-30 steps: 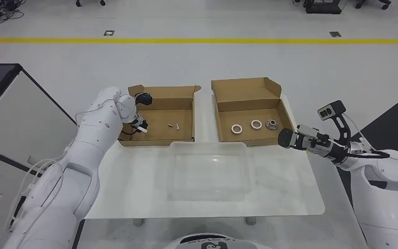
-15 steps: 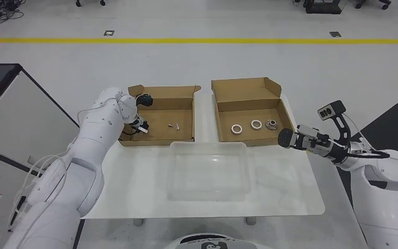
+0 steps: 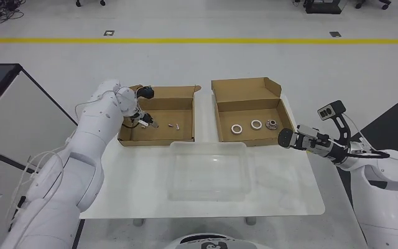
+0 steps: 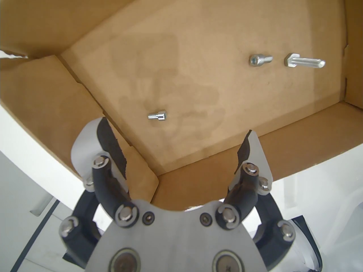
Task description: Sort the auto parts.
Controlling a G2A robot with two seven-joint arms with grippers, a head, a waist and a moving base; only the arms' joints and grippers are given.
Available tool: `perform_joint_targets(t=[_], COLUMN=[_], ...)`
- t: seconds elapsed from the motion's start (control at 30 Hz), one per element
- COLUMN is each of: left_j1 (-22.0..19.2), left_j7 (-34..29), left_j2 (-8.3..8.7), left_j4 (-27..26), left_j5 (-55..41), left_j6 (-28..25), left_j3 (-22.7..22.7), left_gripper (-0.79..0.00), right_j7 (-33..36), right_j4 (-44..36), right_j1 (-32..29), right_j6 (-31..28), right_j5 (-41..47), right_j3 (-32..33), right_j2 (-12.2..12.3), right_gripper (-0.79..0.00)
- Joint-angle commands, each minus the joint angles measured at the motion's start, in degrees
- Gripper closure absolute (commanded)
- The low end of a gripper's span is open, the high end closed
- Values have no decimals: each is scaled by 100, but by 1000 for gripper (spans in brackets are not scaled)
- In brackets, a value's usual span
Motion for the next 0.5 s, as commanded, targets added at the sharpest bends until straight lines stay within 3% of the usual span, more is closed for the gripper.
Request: perform_joint_targets(t=[0.0, 0.23, 0.47], left_j1=[-20, 99, 828], left_j7=[13, -191, -717], left_j2=[27, 194, 504], left_j4=[-135, -1128, -3385], left_j5=[-95, -610, -1565], left_j6=[-92, -379, -326], left_j3=[-67, -435, -1171], left_gripper=[-785, -785, -785], right_j7=[0, 0, 0], right_j4=[0, 0, 0], right_j1=[0, 0, 0], right_j6=[0, 0, 0], right_j5=[0, 0, 0], right_j3=[0, 0, 0], right_j2=[0, 0, 0], right_gripper=[-785, -785, -785])
